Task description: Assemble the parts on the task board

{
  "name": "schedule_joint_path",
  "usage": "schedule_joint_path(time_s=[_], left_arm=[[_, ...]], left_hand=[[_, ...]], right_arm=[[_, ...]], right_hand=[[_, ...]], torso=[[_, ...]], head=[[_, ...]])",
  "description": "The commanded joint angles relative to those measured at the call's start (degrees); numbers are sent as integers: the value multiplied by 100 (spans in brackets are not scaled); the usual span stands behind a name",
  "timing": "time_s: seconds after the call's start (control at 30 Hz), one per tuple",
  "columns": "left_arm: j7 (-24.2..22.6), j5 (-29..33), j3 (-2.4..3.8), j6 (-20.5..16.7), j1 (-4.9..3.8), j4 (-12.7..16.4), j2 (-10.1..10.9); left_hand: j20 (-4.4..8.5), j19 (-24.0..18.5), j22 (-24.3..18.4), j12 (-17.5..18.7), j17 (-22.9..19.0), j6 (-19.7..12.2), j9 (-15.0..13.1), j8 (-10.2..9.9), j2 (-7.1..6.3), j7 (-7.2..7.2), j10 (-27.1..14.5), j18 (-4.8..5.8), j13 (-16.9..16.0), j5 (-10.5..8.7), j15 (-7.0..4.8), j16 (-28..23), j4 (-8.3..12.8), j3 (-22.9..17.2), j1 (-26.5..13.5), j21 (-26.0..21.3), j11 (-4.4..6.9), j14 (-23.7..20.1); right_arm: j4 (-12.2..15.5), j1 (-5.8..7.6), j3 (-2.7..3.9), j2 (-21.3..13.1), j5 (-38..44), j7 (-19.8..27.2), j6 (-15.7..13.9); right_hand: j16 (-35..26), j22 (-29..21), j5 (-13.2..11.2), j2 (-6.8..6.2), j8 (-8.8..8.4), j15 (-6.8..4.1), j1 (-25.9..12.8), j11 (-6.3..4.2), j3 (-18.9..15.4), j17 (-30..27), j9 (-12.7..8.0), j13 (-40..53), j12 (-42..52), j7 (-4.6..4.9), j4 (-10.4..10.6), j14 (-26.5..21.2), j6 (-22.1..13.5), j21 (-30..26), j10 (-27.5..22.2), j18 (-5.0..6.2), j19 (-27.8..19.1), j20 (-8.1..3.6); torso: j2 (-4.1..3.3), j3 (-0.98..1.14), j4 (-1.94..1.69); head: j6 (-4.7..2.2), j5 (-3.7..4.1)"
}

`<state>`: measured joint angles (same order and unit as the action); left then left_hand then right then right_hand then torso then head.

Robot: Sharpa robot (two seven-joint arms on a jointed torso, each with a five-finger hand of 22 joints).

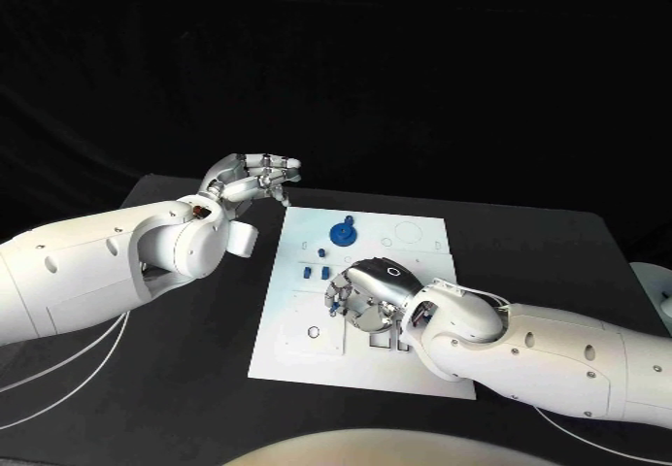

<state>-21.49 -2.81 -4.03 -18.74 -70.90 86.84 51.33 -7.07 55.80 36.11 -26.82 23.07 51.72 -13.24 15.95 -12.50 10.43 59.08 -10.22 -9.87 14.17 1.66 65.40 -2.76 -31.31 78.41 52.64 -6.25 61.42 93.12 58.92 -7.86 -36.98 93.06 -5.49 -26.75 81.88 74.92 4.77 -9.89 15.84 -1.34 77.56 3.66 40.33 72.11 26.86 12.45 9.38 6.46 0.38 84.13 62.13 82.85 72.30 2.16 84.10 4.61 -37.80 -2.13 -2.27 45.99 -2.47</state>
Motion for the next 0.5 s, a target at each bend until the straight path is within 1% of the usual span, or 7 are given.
schedule_joint_path(time_s=[0.03,0.23,0.4,0.5], left_arm=[[-18,27,3,90,-7,14,-11],[-7,27,2,101,-7,12,-6],[3,27,2,106,-7,12,-3],[7,27,2,111,-7,11,-2]], left_hand=[[-16,29,-7,-24,-9,-35,8,-28,39,5,-48,-30,-5,-8,23,-24,29,14,15,-34,8,15],[-16,29,-7,-24,-9,-35,8,-28,39,5,-48,-30,-5,-8,23,-24,29,14,15,-34,8,15],[-19,29,-11,-31,-10,-42,9,-30,40,7,-60,-30,-9,-8,26,-26,27,17,12,-40,5,11],[-19,29,-11,-31,-10,-42,9,-30,40,7,-60,-30,-9,-8,26,-26,27,17,12,-40,5,11]], right_arm=[[-39,-22,-2,33,117,-51,110],[-84,-35,-3,58,180,-107,180],[-111,-40,-3,73,214,-136,289],[-125,-42,-3,82,222,-146,331]], right_hand=[[-24,1130,11,1,21,-34,-45,-108,-8,-7,-2,7,-24,30,-22,255,-3,-9,103,-38,235,-31],[-28,1129,-2,5,26,-31,-70,-105,-29,-17,12,11,-36,31,-27,253,-11,-13,102,-37,233,-28],[-29,1132,-20,11,31,-30,-86,-105,-45,-19,23,14,-45,30,-32,252,-15,-9,103,-38,235,-27],[-29,1132,-29,16,34,-30,-93,-105,-54,-20,29,16,-49,29,-34,252,-18,-11,103,-38,234,-26]], torso=[[0,8,2],[-2,4,4],[-5,6,2],[0,6,2]], head=[[15,-18],[31,-30],[45,-35],[52,-24]])
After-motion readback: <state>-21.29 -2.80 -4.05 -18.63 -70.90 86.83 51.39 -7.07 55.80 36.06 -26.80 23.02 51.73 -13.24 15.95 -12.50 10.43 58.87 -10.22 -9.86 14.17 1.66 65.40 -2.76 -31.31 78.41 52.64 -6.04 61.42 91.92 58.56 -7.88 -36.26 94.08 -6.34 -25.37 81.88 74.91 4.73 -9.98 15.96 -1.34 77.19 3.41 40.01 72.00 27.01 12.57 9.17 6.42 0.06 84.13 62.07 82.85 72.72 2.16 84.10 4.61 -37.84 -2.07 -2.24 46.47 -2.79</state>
